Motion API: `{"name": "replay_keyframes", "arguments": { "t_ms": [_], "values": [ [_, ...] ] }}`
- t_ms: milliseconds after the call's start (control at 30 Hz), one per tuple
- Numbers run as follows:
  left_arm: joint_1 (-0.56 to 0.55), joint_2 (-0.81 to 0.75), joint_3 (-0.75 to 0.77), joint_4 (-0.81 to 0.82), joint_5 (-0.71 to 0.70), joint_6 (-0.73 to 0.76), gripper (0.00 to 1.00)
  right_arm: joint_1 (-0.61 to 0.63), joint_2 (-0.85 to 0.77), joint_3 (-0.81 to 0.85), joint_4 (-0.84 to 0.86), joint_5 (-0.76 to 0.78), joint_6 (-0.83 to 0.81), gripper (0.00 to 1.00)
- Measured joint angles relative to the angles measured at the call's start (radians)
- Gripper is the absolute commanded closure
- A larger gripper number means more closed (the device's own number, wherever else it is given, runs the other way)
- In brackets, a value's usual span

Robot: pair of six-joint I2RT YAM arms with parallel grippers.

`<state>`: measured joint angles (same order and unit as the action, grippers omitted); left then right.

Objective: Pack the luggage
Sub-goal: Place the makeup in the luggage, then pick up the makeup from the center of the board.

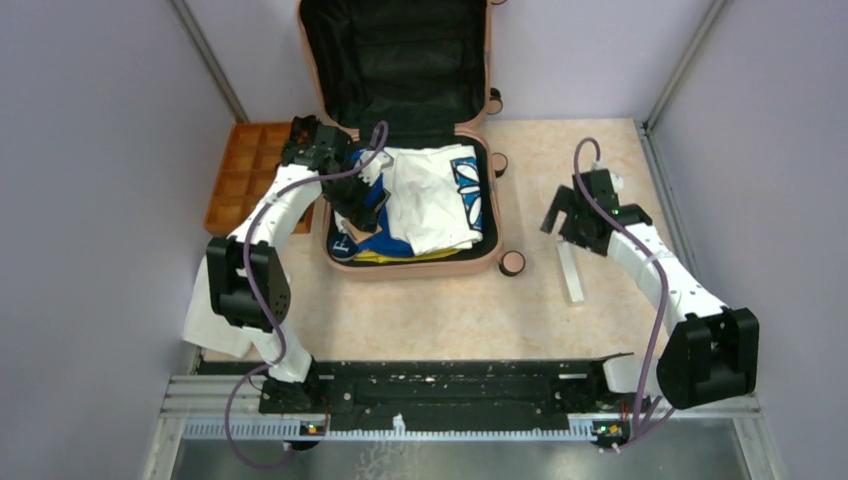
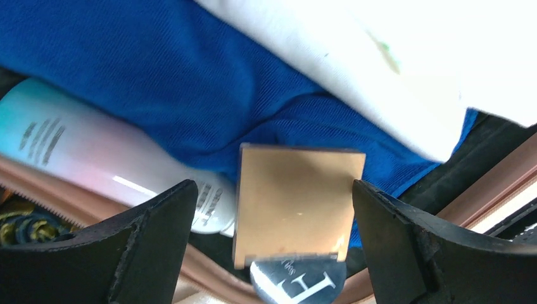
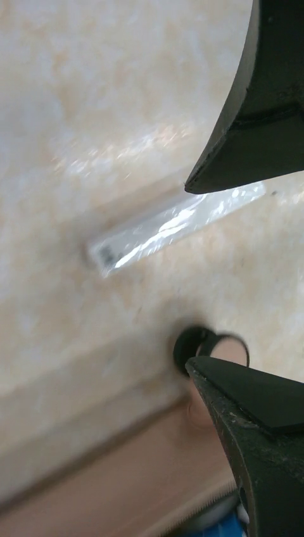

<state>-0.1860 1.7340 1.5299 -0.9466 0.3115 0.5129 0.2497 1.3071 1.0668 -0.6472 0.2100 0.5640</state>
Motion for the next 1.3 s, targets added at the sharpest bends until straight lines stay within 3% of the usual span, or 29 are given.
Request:
{"name": "replay_keyframes", "arguments": {
  "t_ms": [267,400,600,867,967,1167,1300],
  "values": [
    [-0.027,0.03,0.034,-0.027,-0.012,-0.01,0.01,-0.037,-0.034,-0.232,-0.016,0.046,0.012,0.01],
    [-0.022,0.029,0.147,-0.067,-0.032,-0.021,0.01,-0.037,-0.005,-0.283,0.02,0.066,0.017,0.08],
    [-0.02,0.013,0.296,-0.07,-0.033,-0.045,0.01,-0.037,0.119,-0.294,0.107,0.079,0.014,0.41],
    [-0.013,0.003,0.315,-0.071,-0.044,-0.058,0.01,-0.037,0.175,-0.293,0.174,0.096,-0.003,0.78],
    [-0.006,0.003,0.315,-0.071,-0.045,-0.061,0.01,-0.037,0.182,-0.29,0.187,0.111,-0.021,0.97],
    [0.003,0.004,0.315,-0.071,-0.056,-0.063,0.01,-0.024,0.199,-0.227,0.145,0.132,-0.05,1.0],
    [0.011,0.005,0.315,-0.071,-0.063,-0.063,0.01,0.04,0.199,-0.06,0.035,0.135,-0.074,1.0]
  ]
}}
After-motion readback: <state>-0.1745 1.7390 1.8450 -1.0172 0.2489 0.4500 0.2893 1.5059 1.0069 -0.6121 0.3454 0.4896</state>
